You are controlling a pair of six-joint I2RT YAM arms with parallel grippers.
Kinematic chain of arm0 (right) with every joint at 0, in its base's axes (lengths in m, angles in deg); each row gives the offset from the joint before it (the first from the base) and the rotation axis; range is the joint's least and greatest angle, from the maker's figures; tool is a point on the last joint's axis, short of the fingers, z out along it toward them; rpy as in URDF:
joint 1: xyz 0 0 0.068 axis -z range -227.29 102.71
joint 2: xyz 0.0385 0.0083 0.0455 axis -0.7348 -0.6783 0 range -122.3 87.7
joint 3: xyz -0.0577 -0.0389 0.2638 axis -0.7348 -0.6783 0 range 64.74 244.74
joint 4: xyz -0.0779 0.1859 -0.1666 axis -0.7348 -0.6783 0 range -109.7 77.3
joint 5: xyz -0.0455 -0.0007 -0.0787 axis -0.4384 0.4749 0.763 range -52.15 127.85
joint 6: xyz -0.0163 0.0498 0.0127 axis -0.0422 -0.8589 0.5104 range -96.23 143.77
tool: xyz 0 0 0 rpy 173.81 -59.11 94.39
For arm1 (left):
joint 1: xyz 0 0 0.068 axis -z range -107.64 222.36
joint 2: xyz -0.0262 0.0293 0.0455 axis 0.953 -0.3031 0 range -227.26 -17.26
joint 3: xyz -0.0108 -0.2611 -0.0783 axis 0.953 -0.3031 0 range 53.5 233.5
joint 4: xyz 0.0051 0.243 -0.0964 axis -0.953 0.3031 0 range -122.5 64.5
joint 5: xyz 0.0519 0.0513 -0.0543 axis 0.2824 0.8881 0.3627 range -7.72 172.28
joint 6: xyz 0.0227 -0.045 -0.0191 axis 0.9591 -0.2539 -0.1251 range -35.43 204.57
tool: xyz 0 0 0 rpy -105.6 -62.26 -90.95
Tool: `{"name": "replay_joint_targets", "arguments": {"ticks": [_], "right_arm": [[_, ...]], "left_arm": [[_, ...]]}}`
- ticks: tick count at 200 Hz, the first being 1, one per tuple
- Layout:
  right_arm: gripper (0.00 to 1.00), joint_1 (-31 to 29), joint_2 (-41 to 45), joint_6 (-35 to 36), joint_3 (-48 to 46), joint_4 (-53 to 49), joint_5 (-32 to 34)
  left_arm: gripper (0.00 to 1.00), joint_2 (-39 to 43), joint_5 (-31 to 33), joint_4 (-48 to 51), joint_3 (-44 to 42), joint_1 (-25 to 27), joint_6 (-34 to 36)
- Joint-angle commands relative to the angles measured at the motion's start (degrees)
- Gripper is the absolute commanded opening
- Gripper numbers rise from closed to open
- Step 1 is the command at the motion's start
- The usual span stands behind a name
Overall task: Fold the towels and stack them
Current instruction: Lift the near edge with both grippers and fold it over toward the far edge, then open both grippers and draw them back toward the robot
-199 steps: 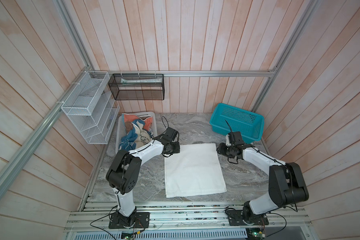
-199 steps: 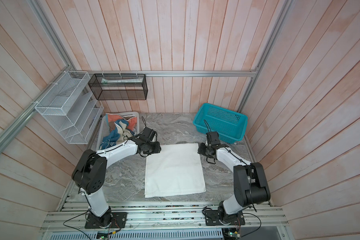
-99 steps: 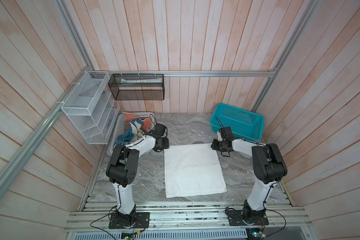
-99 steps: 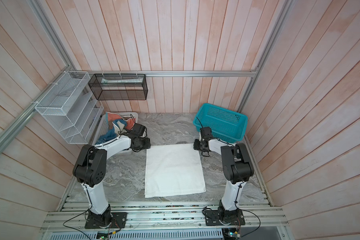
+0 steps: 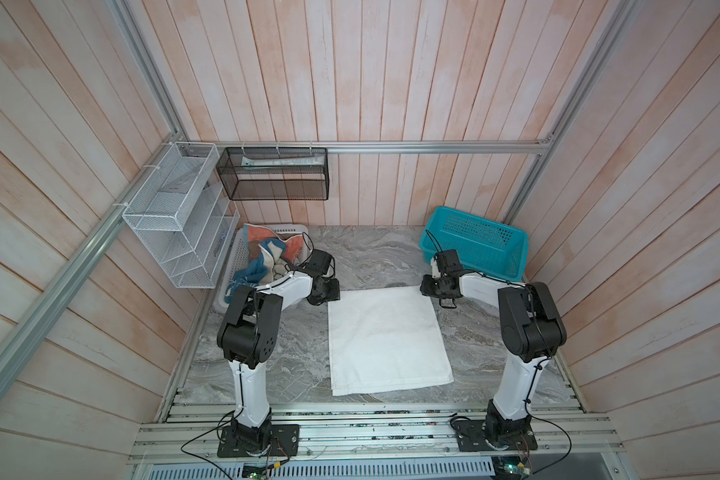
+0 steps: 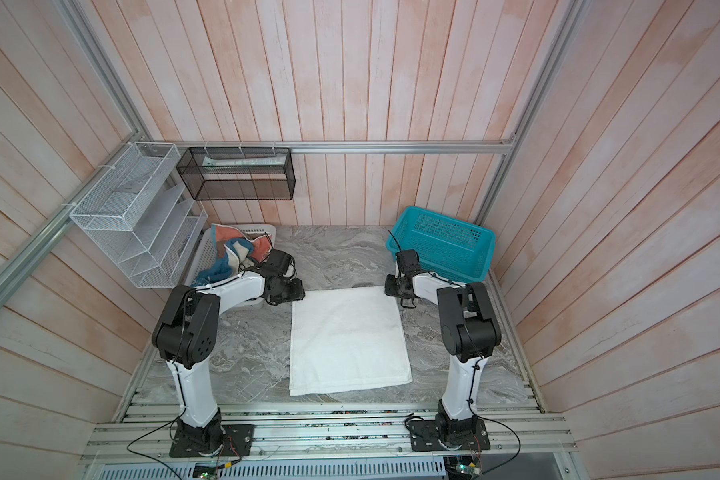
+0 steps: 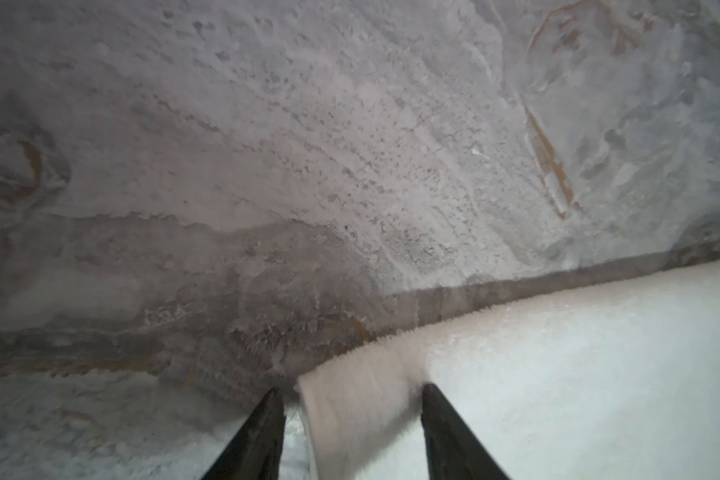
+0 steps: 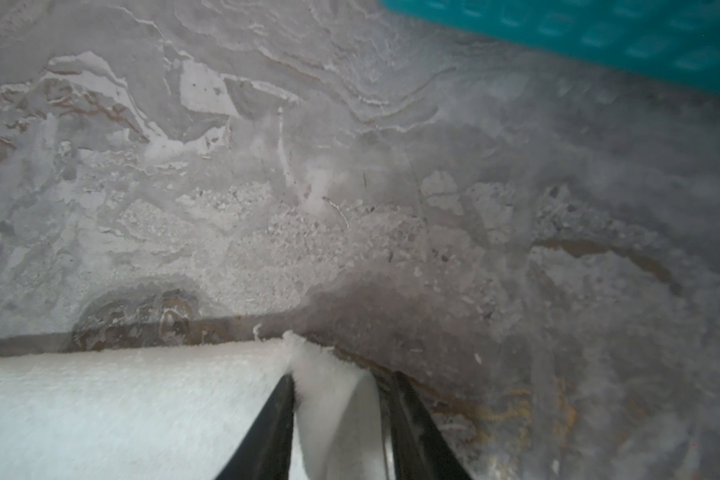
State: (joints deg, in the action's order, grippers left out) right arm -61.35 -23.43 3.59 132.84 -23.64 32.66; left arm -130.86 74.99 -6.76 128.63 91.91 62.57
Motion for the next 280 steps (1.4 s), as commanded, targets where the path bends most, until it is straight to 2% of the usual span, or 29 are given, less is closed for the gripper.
{"name": "replay_joint_targets", "arguments": {"ticks": [1, 19, 53, 85, 103, 152, 233, 256, 280], "right_arm": [[0.39, -0.09, -2.43, 2.12, 1.61, -1.83, -0.33], [0.31, -0.09, -3.92, 3.97, 2.7, -2.43, -2.52], [0.0, -0.16, -1.94, 6.69, 1.66, -1.54, -2.52], [0.0, -0.61, 8.68, 8.09, -6.94, 7.91, -0.03], [0.0, -0.61, 12.4, 9.15, -8.76, 9.06, 0.91], [0.0, -0.61, 15.49, 12.46, -7.13, 5.98, 1.39], [0.0, 0.82, 16.86, 16.06, -1.3, 3.55, 1.33], [0.0, 0.91, 19.18, 15.71, -3.26, 4.1, -0.31], [0.0, 0.88, 24.21, 13.94, -10.21, 7.21, -2.78]], "left_arm": [[0.51, -1.86, -1.54, -0.81, -0.08, 0.01, 1.26], [0.41, -2.06, -2.73, -2.18, 0.08, 0.01, 2.02], [0.0, 0.5, -2.32, -6.14, -0.96, 0.05, 5.63], [0.0, 5.47, -3.82, -8.88, -2.62, -0.03, 7.65], [0.0, 8.63, -5.03, -9.32, -3.13, 0.04, 7.84], [0.0, 16.17, -7.3, -12.13, -6.23, 0.04, 8.21], [0.0, 18.42, -8.14, -9.57, 0.35, -1.14, 10.95], [0.0, 19.58, -9.88, -11.11, -2.09, -1.14, 10.38], [0.0, 22.74, -12.27, -16.16, -9.31, -1.11, 7.94]]}}
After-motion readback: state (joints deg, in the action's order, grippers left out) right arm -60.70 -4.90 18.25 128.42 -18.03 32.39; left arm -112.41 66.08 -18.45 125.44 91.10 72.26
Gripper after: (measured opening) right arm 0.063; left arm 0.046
